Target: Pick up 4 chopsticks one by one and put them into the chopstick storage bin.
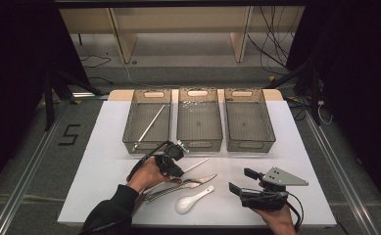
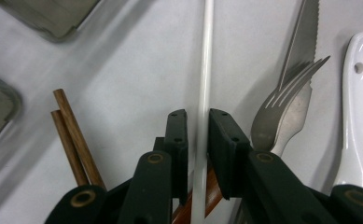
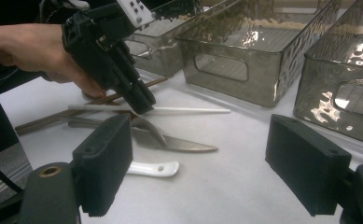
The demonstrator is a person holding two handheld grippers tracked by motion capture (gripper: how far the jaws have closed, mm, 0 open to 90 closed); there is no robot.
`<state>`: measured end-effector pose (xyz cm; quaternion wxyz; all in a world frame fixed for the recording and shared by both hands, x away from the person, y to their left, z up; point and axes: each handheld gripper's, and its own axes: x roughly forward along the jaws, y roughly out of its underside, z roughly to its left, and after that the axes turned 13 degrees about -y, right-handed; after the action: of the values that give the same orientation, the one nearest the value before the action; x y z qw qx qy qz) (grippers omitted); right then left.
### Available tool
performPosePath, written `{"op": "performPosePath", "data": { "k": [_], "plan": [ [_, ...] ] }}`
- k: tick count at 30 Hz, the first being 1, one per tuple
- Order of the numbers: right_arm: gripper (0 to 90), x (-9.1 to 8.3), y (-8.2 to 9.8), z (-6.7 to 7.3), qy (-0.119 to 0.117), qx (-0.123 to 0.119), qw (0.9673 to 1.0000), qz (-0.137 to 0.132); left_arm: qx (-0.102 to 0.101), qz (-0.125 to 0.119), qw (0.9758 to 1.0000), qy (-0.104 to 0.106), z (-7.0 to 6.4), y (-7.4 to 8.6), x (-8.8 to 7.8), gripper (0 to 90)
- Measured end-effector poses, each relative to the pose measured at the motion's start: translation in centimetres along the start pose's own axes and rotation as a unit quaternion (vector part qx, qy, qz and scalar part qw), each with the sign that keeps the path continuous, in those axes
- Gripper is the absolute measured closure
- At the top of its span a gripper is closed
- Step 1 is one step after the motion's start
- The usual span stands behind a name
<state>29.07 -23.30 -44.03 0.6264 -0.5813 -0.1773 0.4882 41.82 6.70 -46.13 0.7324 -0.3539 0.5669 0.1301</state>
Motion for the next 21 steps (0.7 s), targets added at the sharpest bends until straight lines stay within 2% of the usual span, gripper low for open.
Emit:
{"op": "performPosePath", "data": {
  "k": [12, 16, 21],
  "plan": [
    [23.7, -0.02, 0.01, -0.05, 0.001, 0.0, 1.0, 0.0, 0.009, 0.004, 0.9999, -0.014, -0.22, -0.01, 0.22, 83.8],
    [23.7, -0.05, 0.0, -0.07, 0.001, 0.001, 1.0, 0.0, 0.009, 0.003, 0.9999, -0.006, -0.2, 0.05, 0.13, 84.6],
    [23.8, -0.06, 0.0, -0.09, 0.002, 0.002, 1.0, 0.0, 0.021, 0.0, 0.9998, 0.003, -0.14, 0.02, -0.46, 84.8]
  ]
}}
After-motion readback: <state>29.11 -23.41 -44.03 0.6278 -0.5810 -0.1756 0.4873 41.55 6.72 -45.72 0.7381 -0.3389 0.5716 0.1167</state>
